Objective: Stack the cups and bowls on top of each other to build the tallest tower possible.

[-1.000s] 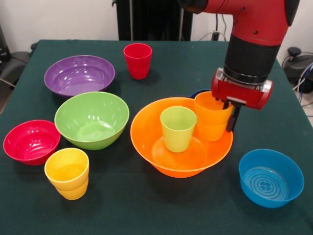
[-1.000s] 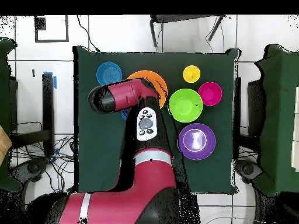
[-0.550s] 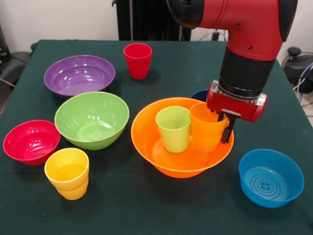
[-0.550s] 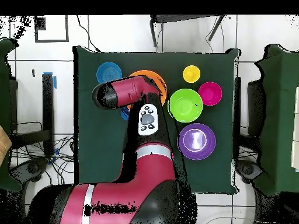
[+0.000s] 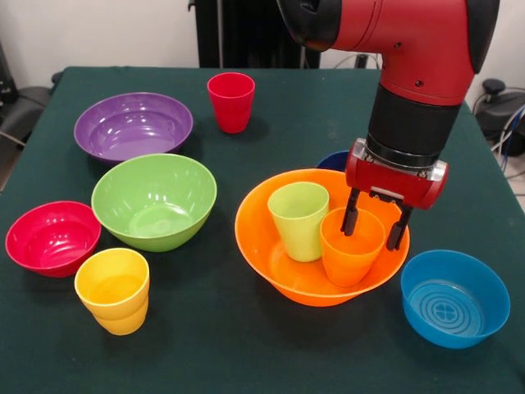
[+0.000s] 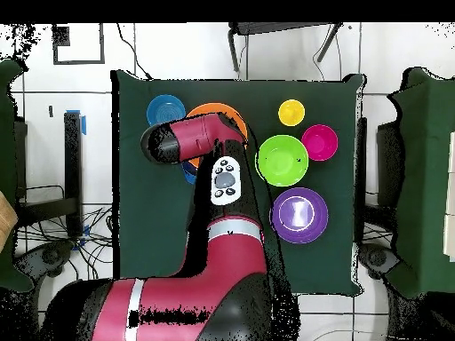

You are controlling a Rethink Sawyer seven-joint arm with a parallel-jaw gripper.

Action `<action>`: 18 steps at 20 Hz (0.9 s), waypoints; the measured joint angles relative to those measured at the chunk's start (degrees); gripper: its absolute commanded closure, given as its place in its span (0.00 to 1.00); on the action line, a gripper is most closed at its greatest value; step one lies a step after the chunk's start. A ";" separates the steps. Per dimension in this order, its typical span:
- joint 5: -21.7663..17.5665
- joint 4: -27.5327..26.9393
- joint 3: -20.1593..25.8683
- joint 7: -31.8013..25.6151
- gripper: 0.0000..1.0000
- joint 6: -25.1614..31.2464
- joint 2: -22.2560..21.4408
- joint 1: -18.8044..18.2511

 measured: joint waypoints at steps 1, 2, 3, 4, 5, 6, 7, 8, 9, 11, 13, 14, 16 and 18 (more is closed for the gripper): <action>0.00 -0.05 0.00 0.00 0.00 0.00 0.01 0.00; 0.00 -0.08 0.00 0.00 0.00 0.00 0.01 0.00; 0.00 -0.11 0.00 0.00 0.00 0.00 0.02 0.00; 0.00 -0.11 0.00 0.00 0.00 0.00 0.02 0.00; -0.01 -0.10 0.00 0.00 0.00 0.00 0.03 0.00; 0.00 -0.11 0.00 0.00 0.00 0.00 0.04 0.00; -0.01 -0.10 0.00 0.00 0.00 0.00 0.04 0.00; -0.01 -0.10 0.00 0.00 0.00 0.00 0.05 0.00; -0.01 -0.10 0.00 0.00 0.00 0.00 0.05 0.00; 0.00 -0.10 0.00 0.00 0.00 0.09 0.04 0.00; 0.00 -0.09 0.02 0.00 0.00 0.75 -0.12 -0.03; 0.00 -0.09 0.06 0.00 0.00 1.09 -0.24 -0.07; 0.11 -0.07 0.15 0.00 0.00 2.09 -0.69 -0.22; 0.13 -0.02 0.35 0.00 0.00 3.69 -1.55 -0.50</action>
